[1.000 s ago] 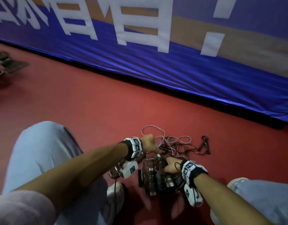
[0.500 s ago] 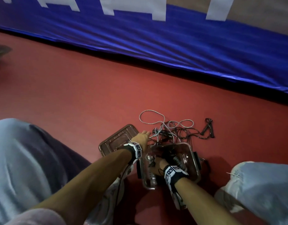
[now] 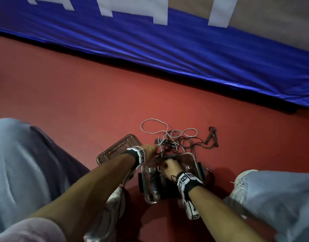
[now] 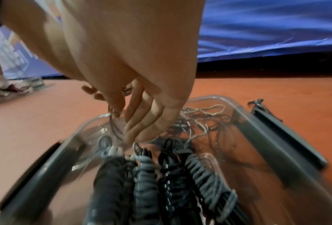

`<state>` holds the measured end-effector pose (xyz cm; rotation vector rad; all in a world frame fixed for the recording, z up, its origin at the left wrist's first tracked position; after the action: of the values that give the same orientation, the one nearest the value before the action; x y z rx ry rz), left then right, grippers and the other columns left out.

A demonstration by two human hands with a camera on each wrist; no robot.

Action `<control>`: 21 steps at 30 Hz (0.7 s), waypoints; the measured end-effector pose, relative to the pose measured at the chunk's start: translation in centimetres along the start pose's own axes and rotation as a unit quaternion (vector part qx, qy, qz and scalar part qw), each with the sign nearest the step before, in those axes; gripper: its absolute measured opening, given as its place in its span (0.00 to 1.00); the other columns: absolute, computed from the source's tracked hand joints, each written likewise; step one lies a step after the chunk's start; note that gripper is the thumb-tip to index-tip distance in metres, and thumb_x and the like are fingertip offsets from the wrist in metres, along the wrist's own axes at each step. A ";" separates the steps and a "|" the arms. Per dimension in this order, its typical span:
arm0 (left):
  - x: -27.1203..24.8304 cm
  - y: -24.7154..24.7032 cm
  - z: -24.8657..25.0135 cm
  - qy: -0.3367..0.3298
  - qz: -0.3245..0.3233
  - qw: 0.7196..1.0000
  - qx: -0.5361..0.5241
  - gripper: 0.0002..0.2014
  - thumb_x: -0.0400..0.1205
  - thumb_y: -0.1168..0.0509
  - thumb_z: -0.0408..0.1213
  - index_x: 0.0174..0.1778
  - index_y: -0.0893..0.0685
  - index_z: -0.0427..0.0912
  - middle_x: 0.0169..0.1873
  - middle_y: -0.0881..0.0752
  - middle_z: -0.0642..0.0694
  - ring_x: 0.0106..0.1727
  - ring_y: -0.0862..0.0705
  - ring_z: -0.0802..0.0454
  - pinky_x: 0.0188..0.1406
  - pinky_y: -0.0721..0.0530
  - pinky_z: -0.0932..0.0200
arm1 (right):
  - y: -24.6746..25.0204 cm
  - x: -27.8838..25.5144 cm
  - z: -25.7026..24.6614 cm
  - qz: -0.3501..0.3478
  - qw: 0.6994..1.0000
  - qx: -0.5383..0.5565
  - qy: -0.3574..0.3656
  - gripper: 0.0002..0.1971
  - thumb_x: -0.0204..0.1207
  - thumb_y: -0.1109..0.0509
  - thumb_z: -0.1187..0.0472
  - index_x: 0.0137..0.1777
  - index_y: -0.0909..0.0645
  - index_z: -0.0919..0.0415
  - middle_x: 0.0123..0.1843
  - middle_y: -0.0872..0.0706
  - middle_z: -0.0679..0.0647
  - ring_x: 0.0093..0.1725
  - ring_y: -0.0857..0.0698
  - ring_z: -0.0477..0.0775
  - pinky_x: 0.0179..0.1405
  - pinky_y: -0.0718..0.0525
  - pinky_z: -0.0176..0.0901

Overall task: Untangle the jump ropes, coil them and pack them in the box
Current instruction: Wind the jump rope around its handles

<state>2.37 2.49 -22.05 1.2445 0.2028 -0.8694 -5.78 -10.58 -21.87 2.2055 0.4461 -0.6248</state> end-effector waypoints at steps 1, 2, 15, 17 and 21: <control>-0.8 0.9 0.8 -0.011 0.015 1.000 0.009 0.20 0.78 0.34 0.51 0.64 0.22 0.48 0.46 0.11 0.43 0.45 0.12 0.42 0.47 0.12 0.45 | 0.6 -0.1 -0.3 0.018 1.000 0.014 0.012 0.11 0.79 0.31 0.56 0.37 0.15 0.58 0.37 0.10 0.55 0.43 0.11 0.62 0.48 0.12 0.52; -1.5 1.9 1.4 -0.017 0.043 0.999 0.007 0.18 0.81 0.36 0.45 0.66 0.23 0.48 0.46 0.11 0.41 0.44 0.12 0.41 0.47 0.13 0.44 | 1.3 -0.3 -0.6 0.043 0.998 0.032 0.020 0.11 0.78 0.31 0.59 0.34 0.18 0.56 0.31 0.15 0.49 0.39 0.15 0.59 0.46 0.13 0.52; -12.7 26.1 15.2 -0.176 0.351 0.846 -0.362 0.05 0.90 0.42 0.29 0.48 0.27 0.40 0.29 0.23 0.48 0.21 0.28 0.62 0.23 0.26 0.65 | 17.2 -5.8 -12.9 0.248 0.932 0.177 0.198 0.18 0.80 0.28 0.48 0.69 0.21 0.43 0.59 0.14 0.47 0.51 0.13 0.52 0.53 0.13 0.54; -16.3 30.0 17.9 -0.221 0.373 0.796 -0.422 0.06 0.91 0.43 0.31 0.47 0.27 0.41 0.29 0.22 0.46 0.22 0.28 0.57 0.21 0.28 0.63 | 21.0 -7.3 -15.3 0.280 0.903 0.221 0.241 0.08 0.85 0.33 0.53 0.46 0.16 0.50 0.40 0.09 0.50 0.37 0.11 0.52 0.43 0.13 0.55; -21.8 35.6 20.0 -0.269 0.401 0.757 -0.440 0.08 0.92 0.42 0.37 0.55 0.20 0.39 0.39 0.16 0.47 0.26 0.29 0.52 0.23 0.28 0.58 | 28.4 -13.8 -20.3 0.294 0.876 0.259 0.281 0.22 0.94 0.45 0.56 0.41 0.17 0.63 0.31 0.11 0.57 0.25 0.17 0.48 0.28 0.22 0.38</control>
<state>5.32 -3.12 23.82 0.0804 -0.3569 -0.2409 2.96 -14.42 14.44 2.8384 -0.1600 0.2841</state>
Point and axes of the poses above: each hand's wrist, its own x-axis towards the middle knuckle, its own y-axis out of the back of the hand, z = x × y, the point moved 6 cm from there along x, towards the middle knuckle
